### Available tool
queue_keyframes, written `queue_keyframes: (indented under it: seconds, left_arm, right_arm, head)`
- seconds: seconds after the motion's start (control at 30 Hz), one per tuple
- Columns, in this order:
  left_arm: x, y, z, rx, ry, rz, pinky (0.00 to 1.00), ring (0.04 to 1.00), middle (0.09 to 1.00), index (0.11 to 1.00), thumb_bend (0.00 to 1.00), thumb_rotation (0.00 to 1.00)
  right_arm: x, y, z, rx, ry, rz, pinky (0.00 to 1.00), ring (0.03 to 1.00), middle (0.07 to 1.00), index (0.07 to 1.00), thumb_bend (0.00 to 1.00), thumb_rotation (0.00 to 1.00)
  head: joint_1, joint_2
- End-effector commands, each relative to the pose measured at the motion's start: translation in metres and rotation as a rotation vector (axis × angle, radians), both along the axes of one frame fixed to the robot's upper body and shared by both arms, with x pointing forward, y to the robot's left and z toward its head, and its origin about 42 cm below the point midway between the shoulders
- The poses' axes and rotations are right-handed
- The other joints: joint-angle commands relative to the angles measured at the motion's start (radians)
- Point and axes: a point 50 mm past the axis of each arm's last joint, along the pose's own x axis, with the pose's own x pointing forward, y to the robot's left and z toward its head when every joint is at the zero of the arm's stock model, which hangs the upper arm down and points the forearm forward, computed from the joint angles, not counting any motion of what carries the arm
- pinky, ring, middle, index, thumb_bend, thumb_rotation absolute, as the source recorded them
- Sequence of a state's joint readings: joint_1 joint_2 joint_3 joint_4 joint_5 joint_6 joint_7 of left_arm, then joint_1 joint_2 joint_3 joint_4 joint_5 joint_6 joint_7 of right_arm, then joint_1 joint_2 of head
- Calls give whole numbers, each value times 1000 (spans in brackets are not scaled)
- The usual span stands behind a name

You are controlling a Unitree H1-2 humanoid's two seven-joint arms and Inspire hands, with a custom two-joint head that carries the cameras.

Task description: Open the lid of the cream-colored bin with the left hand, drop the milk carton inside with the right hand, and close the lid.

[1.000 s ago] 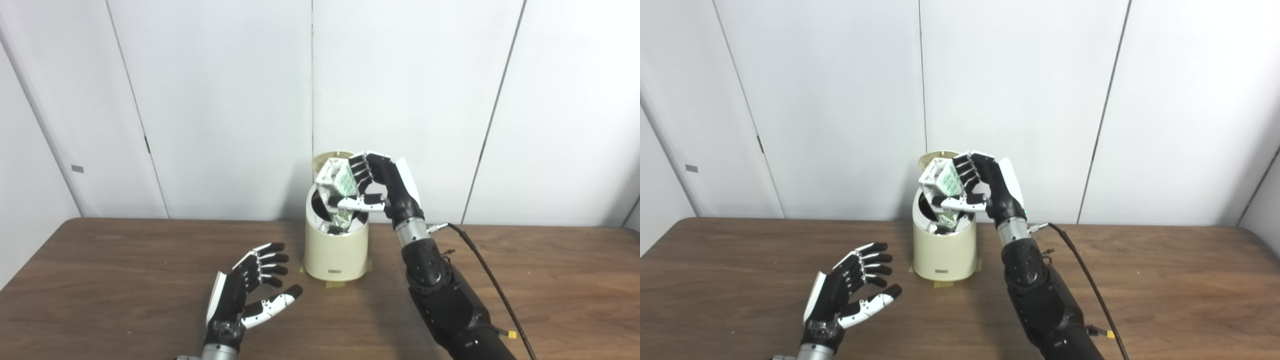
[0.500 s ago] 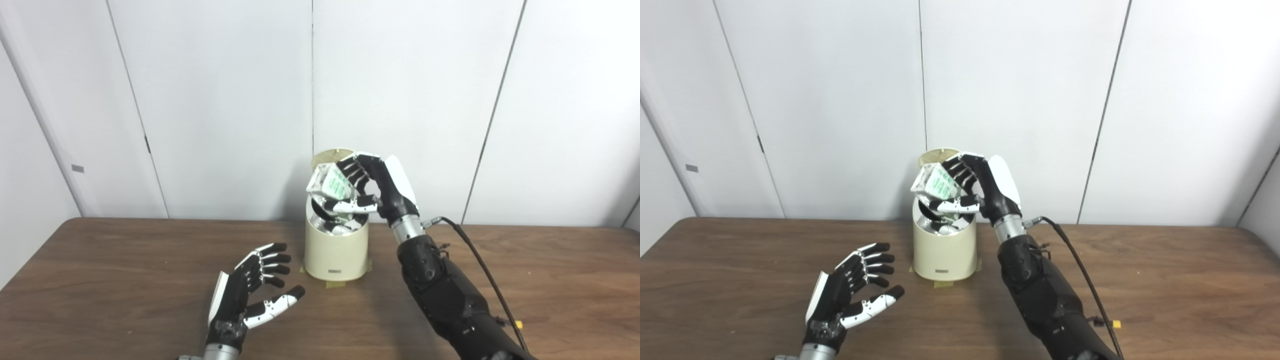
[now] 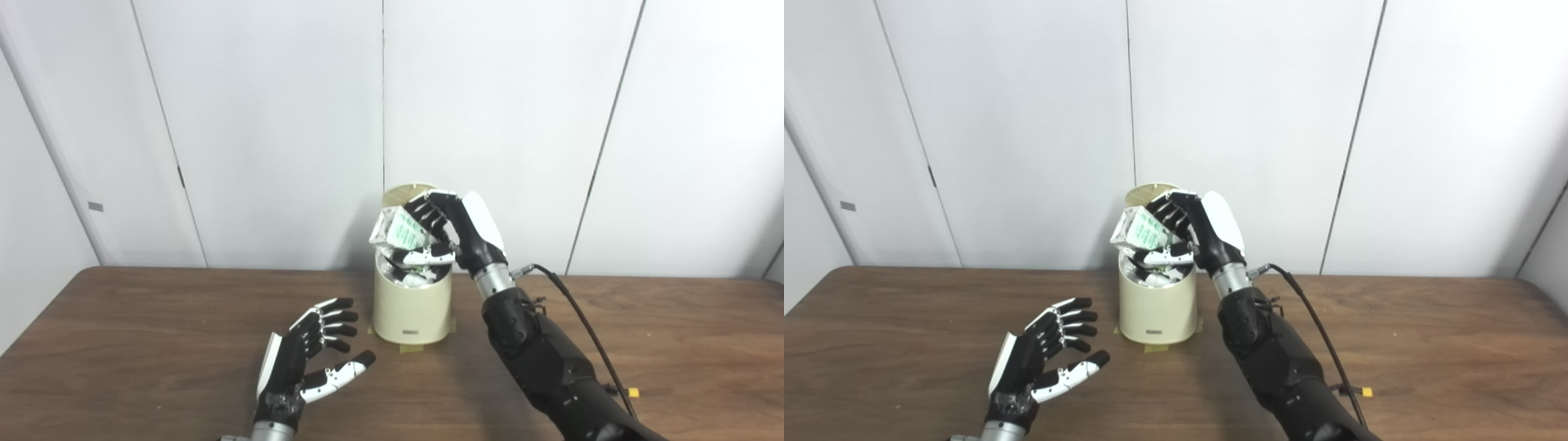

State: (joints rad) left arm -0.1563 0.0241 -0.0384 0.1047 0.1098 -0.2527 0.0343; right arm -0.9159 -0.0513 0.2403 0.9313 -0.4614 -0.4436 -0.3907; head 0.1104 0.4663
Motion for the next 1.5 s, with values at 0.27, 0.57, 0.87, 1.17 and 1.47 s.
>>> queue_keyframes:
  seconds: [0.27,0.57,0.87,1.17,1.47]
  left_arm:
    - [-7,-1,-8,8,11,-1,557,646,698,743,726,95]
    - [-7,2,-9,10,14,-5,555,650,700,741,720,96]
    - [-7,4,-9,20,12,-8,552,647,699,740,718,88]
    - [-7,5,-9,18,5,-11,552,644,699,743,719,111]
    - [-6,6,-9,14,8,-8,552,648,702,747,725,116]
  right_arm:
    - [8,-3,33,-95,-6,49,400,506,490,497,528,2]
    - [0,-9,31,-137,3,58,514,663,715,700,892,146]
    - [-3,-13,27,-175,22,46,515,657,718,687,893,150]
    - [-8,-15,24,-144,16,58,492,630,692,676,885,134]
    - [-39,-35,39,175,-84,68,334,455,579,602,834,41]
  head:
    - [-6,2]
    - [-13,3]
    - [-17,6]
    - [-18,7]
    - [-22,2]
